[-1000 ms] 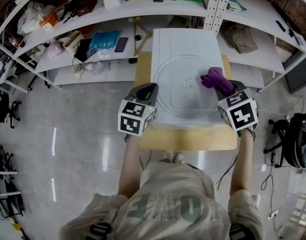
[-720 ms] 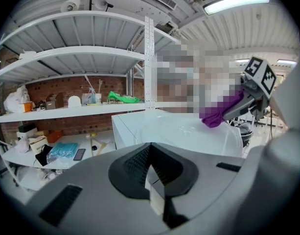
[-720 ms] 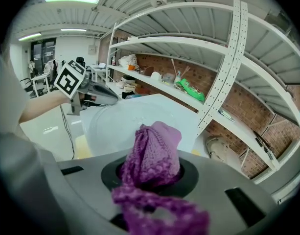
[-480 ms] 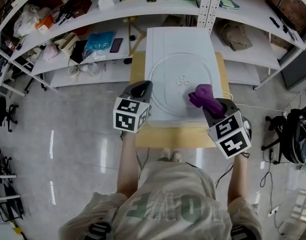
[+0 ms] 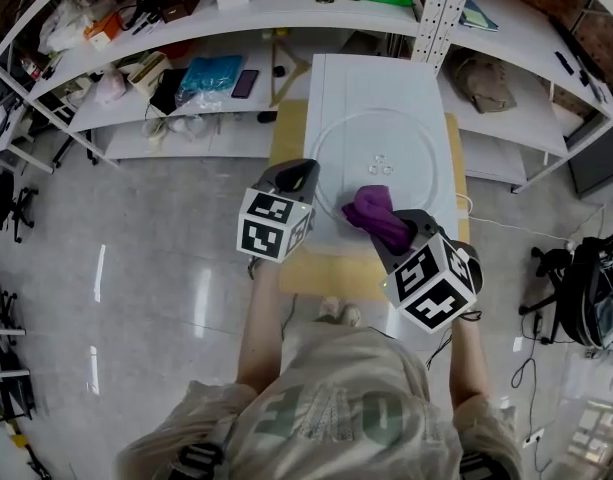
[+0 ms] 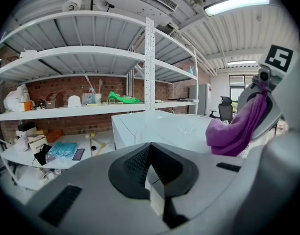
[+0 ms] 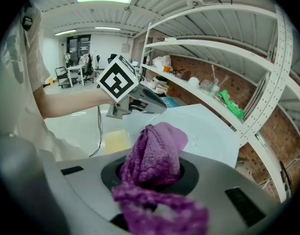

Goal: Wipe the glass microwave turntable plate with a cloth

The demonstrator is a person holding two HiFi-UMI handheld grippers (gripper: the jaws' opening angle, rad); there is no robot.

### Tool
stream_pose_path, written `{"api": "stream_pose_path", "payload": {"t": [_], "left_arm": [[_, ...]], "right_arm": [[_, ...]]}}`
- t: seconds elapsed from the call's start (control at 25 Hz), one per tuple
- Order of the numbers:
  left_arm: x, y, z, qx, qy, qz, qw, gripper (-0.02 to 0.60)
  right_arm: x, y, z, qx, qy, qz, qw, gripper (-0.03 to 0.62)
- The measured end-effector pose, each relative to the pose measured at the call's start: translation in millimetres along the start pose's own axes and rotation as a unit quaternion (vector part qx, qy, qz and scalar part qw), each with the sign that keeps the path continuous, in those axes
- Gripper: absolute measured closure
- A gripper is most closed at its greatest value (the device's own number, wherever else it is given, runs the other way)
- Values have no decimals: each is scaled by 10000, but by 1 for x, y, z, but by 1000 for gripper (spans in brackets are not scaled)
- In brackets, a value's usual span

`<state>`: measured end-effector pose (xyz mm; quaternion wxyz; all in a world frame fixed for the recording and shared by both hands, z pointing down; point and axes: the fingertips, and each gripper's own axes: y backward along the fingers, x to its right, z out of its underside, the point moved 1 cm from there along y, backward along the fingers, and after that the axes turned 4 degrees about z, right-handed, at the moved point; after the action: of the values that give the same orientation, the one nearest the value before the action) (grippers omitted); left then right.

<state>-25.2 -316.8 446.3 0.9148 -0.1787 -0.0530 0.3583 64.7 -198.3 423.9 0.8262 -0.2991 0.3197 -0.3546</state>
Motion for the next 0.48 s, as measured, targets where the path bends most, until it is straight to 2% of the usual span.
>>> {"api": "stream_pose_path", "payload": {"t": [0.16, 0.48], "left_arm": [[1, -1, 0, 29, 27, 7, 10000, 580], [1, -2, 1, 61, 37, 37, 10000, 580]], "right_arm": [[-3, -22, -20, 53, 293, -186, 9994, 537], [19, -59, -46, 137, 399, -309, 9986, 537]]}}
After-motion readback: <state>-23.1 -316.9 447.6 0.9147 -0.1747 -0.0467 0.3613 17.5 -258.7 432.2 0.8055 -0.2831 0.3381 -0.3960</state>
